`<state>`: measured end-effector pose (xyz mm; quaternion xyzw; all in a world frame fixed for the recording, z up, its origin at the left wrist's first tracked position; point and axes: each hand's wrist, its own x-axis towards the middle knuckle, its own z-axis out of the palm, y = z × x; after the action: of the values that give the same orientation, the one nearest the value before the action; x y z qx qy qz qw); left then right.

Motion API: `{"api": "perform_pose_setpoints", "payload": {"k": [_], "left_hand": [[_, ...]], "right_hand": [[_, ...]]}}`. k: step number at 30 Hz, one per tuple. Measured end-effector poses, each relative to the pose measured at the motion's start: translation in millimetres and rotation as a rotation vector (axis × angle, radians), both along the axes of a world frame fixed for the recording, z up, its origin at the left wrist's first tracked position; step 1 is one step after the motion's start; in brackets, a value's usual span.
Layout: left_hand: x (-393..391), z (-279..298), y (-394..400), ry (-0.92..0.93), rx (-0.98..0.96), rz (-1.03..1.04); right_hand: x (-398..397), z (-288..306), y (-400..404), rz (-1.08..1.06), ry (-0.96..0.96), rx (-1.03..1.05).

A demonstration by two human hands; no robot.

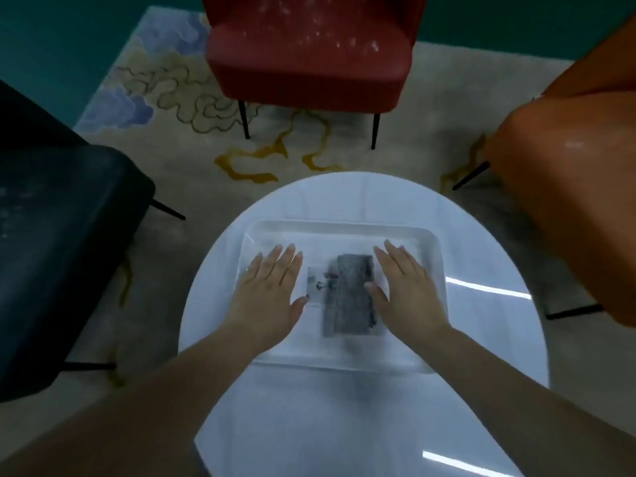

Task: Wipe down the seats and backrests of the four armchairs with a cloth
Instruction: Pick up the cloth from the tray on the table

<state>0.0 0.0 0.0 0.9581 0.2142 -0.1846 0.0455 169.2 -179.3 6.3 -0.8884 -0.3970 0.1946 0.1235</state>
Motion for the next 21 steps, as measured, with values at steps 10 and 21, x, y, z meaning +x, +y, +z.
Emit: {"api": "perform_pose_setpoints", "payload": {"k": [10, 21], "left_hand": [[5.9, -53.4, -4.9, -0.178, -0.041, -0.007], [8.1, -47.0, -2.9, -0.161, -0.062, -0.011]], "right_hand": [[-28.6, -35.4, 24.8, -0.203, 0.06, 0.267], [-45.1, -34.8, 32.9, -0.206, -0.054, 0.078]]}}
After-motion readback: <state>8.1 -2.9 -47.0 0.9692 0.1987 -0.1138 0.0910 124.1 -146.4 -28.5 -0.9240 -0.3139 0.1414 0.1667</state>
